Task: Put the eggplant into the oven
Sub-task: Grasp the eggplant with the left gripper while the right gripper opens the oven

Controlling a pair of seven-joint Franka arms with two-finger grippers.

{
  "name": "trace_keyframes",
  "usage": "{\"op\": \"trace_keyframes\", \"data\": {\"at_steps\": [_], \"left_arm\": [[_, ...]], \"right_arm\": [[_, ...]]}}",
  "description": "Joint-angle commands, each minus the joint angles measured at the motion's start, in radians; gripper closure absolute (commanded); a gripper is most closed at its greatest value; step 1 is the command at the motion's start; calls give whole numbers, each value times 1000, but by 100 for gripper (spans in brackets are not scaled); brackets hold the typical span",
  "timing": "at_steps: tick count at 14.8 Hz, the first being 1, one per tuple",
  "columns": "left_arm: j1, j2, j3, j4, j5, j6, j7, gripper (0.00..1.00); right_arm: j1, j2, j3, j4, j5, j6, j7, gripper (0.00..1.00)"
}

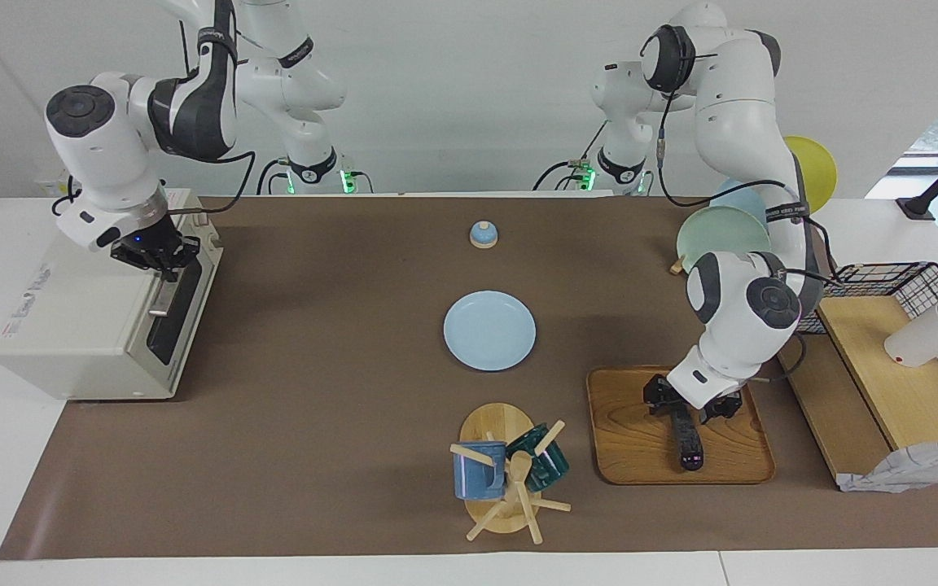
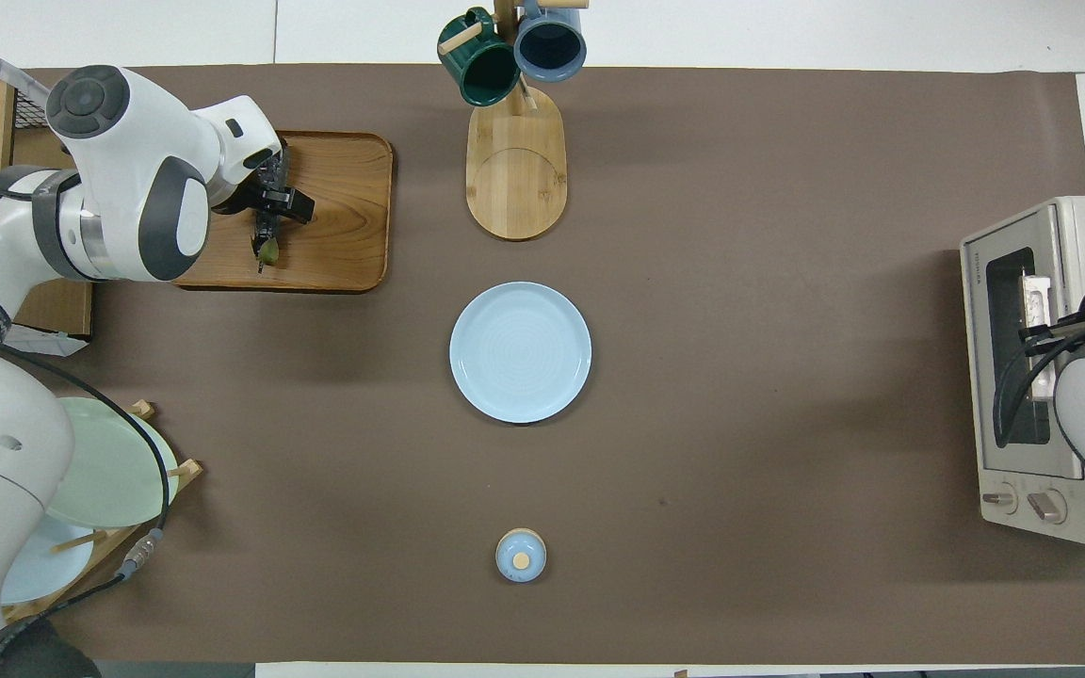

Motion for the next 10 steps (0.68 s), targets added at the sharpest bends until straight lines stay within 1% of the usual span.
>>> {"op": "trace_keyframes", "data": {"at_steps": [1, 2, 3, 4, 6, 7, 9, 10], "left_arm": [[-3, -18, 11, -28, 22, 20, 12, 55], [-2, -18, 9, -28, 22, 18, 12, 70], [-2, -18, 11, -28, 22, 18, 12, 91], [4, -18, 9, -25, 22, 12, 13, 100], [1, -18, 8, 10, 14, -43, 7, 100], [-3, -34, 8, 25, -16, -84, 1, 100], [-5, -125, 9, -6, -70, -159, -17, 100], [-5, -186, 8, -28, -87, -208, -43, 100]], "right_arm": [[0, 10, 6, -58, 7, 88, 8, 100], [13, 20, 4, -64, 44, 100, 10, 100], [20, 40, 4, -64, 85, 106, 19, 100], [27, 54, 4, -65, 107, 119, 35, 100], [53, 75, 4, -81, 143, 160, 57, 100], [66, 88, 4, -97, 148, 191, 74, 100], [102, 95, 4, -140, 151, 258, 121, 100], [123, 97, 4, -163, 151, 293, 153, 100]]}}
